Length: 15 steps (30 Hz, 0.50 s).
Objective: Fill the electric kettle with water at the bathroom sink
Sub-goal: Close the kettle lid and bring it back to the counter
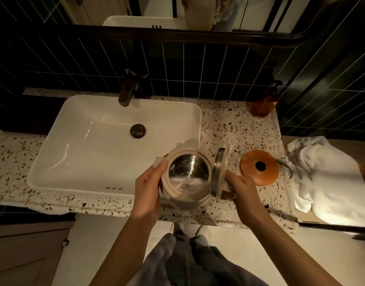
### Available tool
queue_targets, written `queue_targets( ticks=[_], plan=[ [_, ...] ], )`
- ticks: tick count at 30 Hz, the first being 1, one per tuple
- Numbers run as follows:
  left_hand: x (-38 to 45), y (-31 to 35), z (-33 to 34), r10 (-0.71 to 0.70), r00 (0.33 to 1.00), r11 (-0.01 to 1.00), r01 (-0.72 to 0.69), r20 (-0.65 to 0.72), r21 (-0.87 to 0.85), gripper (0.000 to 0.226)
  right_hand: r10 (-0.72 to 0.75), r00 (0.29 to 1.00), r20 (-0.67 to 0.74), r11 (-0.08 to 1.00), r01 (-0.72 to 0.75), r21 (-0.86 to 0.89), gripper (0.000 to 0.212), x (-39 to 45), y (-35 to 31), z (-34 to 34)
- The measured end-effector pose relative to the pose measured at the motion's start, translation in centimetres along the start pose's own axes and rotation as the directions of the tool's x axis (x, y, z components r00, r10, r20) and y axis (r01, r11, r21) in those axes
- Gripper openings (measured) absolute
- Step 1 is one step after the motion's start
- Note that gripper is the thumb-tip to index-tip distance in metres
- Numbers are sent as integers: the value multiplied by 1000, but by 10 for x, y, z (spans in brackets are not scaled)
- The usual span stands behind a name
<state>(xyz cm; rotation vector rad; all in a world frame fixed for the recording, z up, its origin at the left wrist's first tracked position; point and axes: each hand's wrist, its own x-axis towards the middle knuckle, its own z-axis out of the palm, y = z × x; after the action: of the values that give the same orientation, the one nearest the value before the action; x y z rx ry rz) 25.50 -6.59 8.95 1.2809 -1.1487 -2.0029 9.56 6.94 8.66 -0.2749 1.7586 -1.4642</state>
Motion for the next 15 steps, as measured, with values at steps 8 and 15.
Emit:
queue_targets(
  ticks=[8,15],
  plan=[
    [-8,10,3,112,990,971,-91,-83,221,33,-7,1000,-15,996,5,-93,56,-3,-1,-1],
    [-33,54,39,361,898,820,-434,251,373,33,-14,1000,-3,991,14,-131,71,0,-1,2]
  ],
)
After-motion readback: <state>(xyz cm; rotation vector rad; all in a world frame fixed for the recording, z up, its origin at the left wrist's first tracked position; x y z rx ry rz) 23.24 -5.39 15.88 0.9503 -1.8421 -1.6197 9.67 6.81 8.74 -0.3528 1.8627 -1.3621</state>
